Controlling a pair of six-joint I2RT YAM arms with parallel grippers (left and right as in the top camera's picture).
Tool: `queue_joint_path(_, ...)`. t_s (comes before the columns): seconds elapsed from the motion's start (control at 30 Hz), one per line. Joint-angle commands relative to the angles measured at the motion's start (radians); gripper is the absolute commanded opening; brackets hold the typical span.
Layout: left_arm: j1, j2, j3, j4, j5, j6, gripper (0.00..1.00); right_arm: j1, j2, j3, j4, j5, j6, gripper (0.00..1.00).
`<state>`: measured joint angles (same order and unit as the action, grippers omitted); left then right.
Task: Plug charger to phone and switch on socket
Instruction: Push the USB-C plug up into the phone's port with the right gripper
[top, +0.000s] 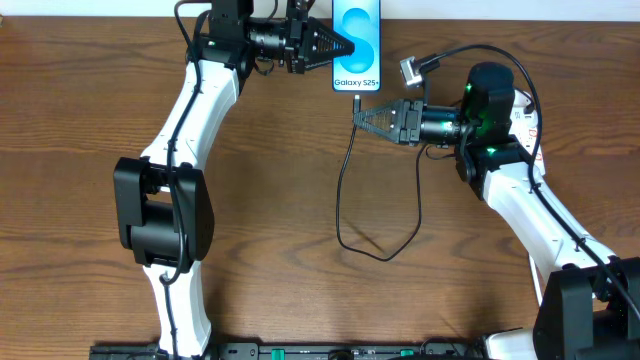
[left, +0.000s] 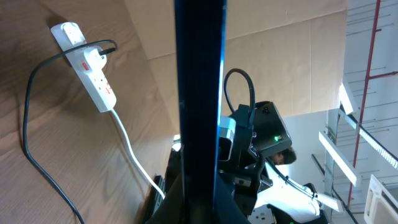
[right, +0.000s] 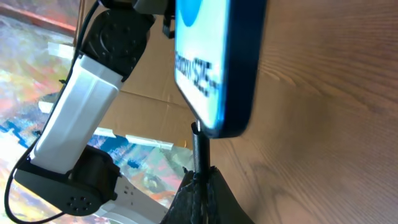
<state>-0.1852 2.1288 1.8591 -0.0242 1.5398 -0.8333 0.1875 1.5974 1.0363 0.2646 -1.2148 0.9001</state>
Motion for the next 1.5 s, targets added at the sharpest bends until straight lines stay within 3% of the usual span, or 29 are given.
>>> queue_joint_path(0.0, -0.003, -0.048, 0.011, 0.011, 0.032, 0.028, 0.07, -0.003, 0.004, -0.003, 0.022, -0.015, 0.014, 0.01)
queue_joint_path(1.47, -0.002, -0.048, 0.011, 0.011, 0.032, -0.007, 0.07, 0.016, 0.005, -0.003, 0.03, 0.019, 0.046, 0.01)
